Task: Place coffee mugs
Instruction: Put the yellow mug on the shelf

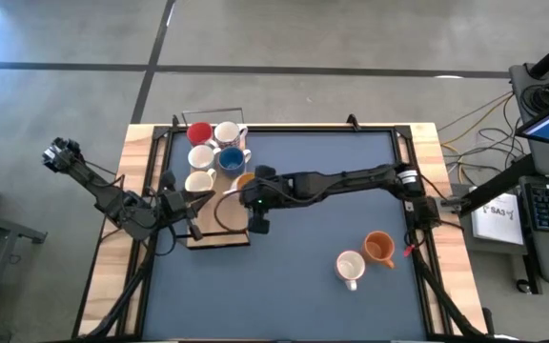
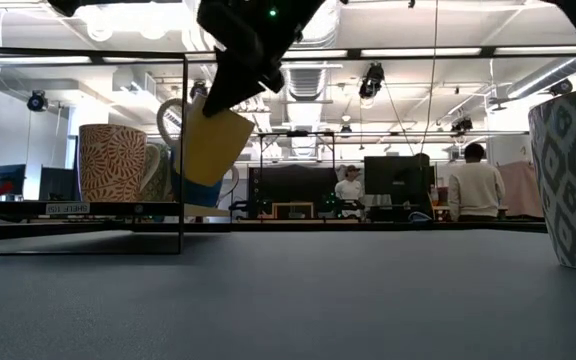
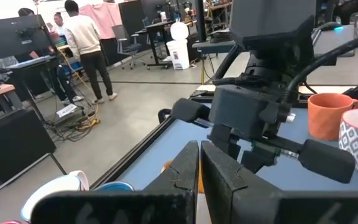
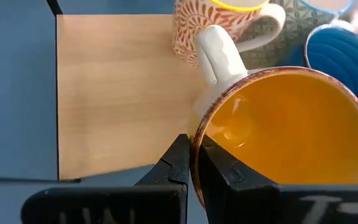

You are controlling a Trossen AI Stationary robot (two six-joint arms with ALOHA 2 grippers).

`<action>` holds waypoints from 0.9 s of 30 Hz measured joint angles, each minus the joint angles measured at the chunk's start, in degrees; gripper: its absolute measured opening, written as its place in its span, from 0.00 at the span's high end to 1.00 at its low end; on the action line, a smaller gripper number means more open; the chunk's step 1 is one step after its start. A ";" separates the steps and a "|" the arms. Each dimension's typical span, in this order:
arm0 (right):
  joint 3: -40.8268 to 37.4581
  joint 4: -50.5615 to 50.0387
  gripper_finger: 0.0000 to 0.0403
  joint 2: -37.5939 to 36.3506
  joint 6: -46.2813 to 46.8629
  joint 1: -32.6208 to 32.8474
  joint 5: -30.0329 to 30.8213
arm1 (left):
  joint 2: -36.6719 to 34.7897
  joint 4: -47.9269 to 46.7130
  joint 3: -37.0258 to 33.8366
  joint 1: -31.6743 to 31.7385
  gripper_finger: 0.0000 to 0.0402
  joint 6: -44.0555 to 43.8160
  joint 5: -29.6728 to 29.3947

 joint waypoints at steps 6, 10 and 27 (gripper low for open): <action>5.29 -1.77 0.98 3.46 -0.90 -0.23 -2.92 | 0.02 -0.04 0.00 0.00 1.00 0.00 0.00; 7.33 -3.26 0.98 4.97 -0.92 -0.51 -2.95 | 0.02 -0.14 0.00 0.00 1.00 0.00 0.00; 7.06 -2.93 0.96 6.14 -1.61 -1.09 -2.73 | 0.00 -0.39 0.00 0.00 1.00 0.00 0.00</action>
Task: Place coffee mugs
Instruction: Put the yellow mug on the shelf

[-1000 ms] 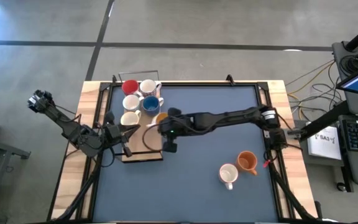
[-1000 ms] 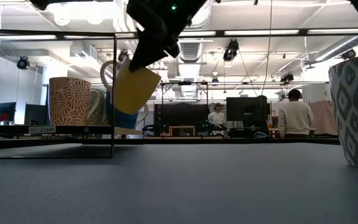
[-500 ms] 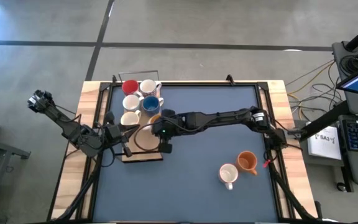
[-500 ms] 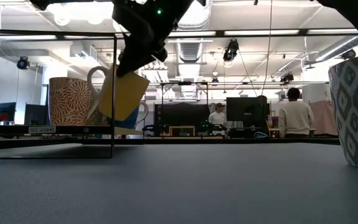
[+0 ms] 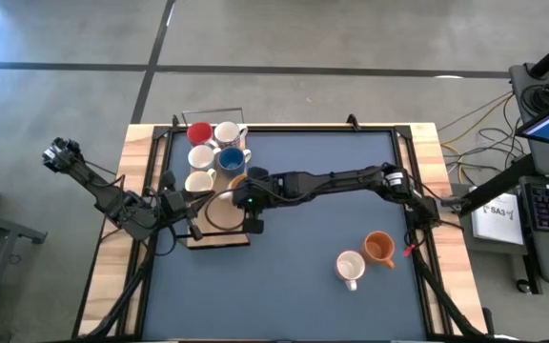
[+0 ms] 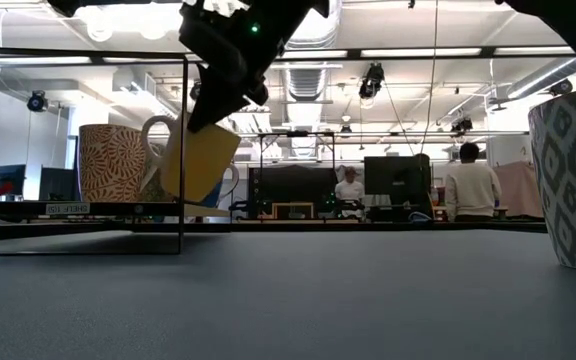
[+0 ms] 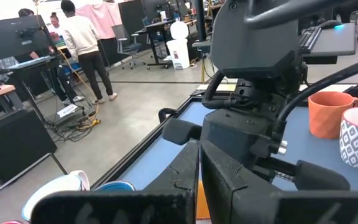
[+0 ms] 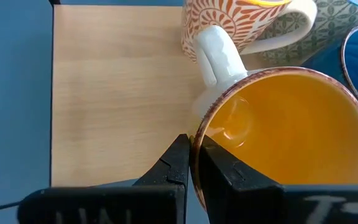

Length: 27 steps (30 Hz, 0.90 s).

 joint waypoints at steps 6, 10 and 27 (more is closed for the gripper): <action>-0.25 0.81 0.96 0.00 -0.06 -0.16 0.00 | 0.00 0.02 -0.02 0.00 1.00 0.00 0.00; -0.25 2.21 0.96 0.00 -0.52 -0.16 0.00 | 0.00 0.01 -0.02 0.00 1.00 0.01 0.00; -0.23 4.08 0.95 1.07 -1.09 -0.22 -0.25 | 0.01 0.02 0.07 0.00 1.00 0.02 0.02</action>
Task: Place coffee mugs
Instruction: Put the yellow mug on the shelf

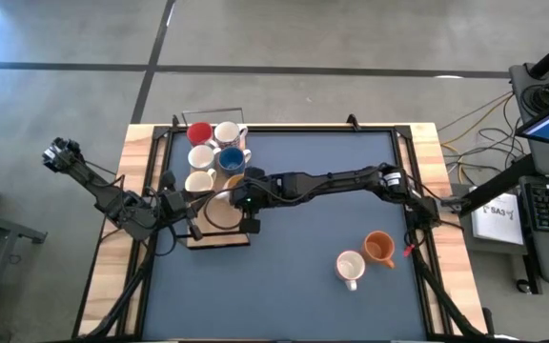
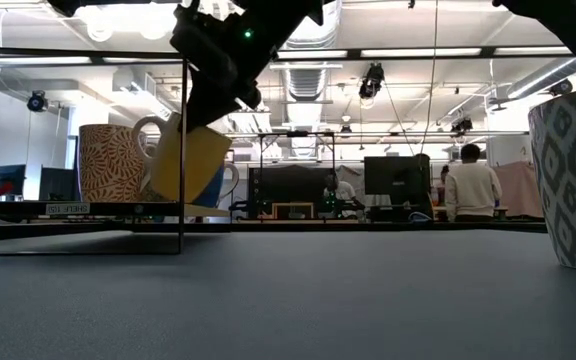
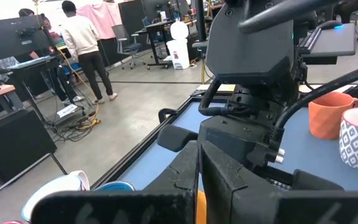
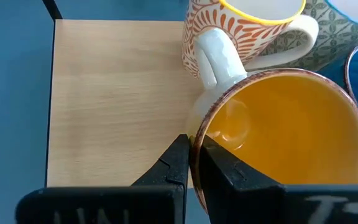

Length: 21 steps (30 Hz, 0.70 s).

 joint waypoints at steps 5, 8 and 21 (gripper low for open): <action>0.00 0.30 0.91 0.00 -0.22 -0.18 0.21 | -0.02 -0.02 0.04 0.00 1.00 0.00 0.00; 0.00 0.30 0.88 0.00 -0.07 -0.28 0.23 | 0.00 -0.02 0.06 0.00 1.00 0.00 0.00; 0.24 0.57 0.74 0.11 -0.28 -0.28 0.23 | -0.02 -0.02 0.09 0.00 1.00 0.00 0.00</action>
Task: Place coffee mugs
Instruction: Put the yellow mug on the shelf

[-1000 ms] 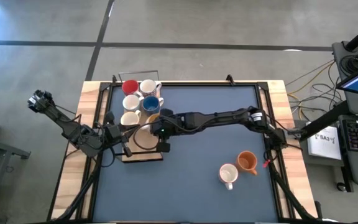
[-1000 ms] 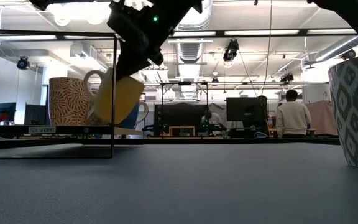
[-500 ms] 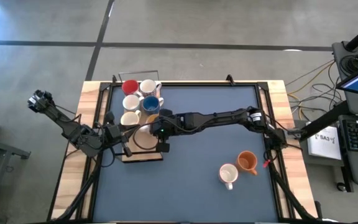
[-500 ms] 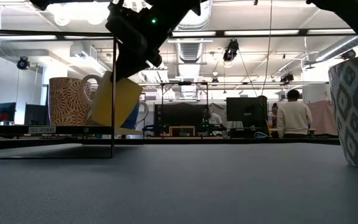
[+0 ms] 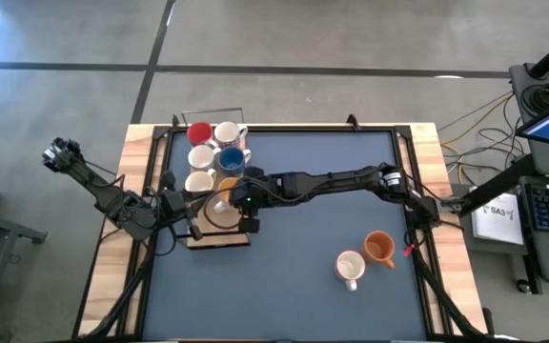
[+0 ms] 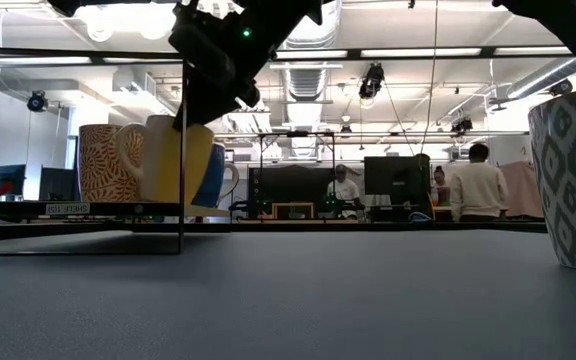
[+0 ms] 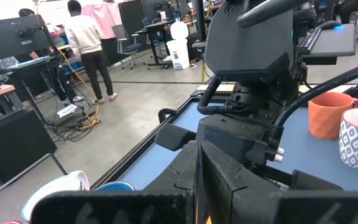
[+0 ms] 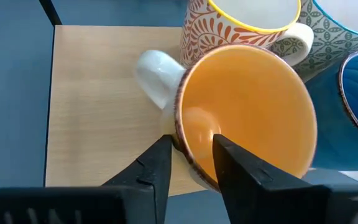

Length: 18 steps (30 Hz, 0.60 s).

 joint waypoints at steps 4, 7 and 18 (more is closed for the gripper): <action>0.00 1.28 0.70 0.00 -0.60 0.00 -0.02 | 0.00 0.03 0.00 0.02 1.00 0.00 0.00; 0.20 2.06 0.68 0.06 -1.01 0.00 -0.04 | -0.29 0.09 0.00 0.01 1.00 0.00 0.01; 0.33 3.76 0.66 0.07 -1.94 -0.02 0.02 | -1.27 0.11 0.00 0.00 1.00 0.44 0.00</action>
